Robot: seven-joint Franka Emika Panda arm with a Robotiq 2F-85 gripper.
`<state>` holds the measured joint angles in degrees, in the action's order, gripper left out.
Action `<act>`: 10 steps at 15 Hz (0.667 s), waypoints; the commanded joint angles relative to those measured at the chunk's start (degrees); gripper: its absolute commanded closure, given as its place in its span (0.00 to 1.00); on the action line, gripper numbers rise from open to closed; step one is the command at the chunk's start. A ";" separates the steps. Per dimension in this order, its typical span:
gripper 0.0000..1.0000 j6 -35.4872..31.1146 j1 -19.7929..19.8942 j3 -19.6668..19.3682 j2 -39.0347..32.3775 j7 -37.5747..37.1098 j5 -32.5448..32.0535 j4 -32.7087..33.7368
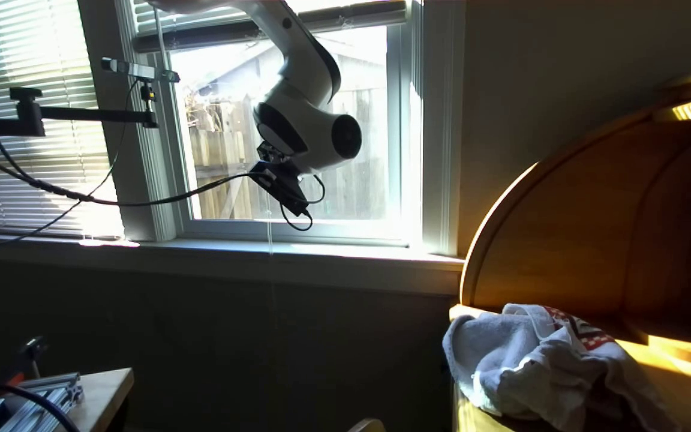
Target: Close the curtain
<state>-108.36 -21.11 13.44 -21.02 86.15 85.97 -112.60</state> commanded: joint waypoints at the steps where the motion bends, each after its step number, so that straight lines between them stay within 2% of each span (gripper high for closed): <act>1: 1.00 -1.91 0.11 0.35 0.69 -1.89 -0.47 -0.38; 4: 1.00 -9.60 -1.67 0.07 2.76 -4.18 -2.20 -2.45; 10: 1.00 -23.61 -4.50 1.91 3.55 -10.31 -5.34 -4.96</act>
<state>-125.43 -23.85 14.45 -18.84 80.20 84.34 -113.82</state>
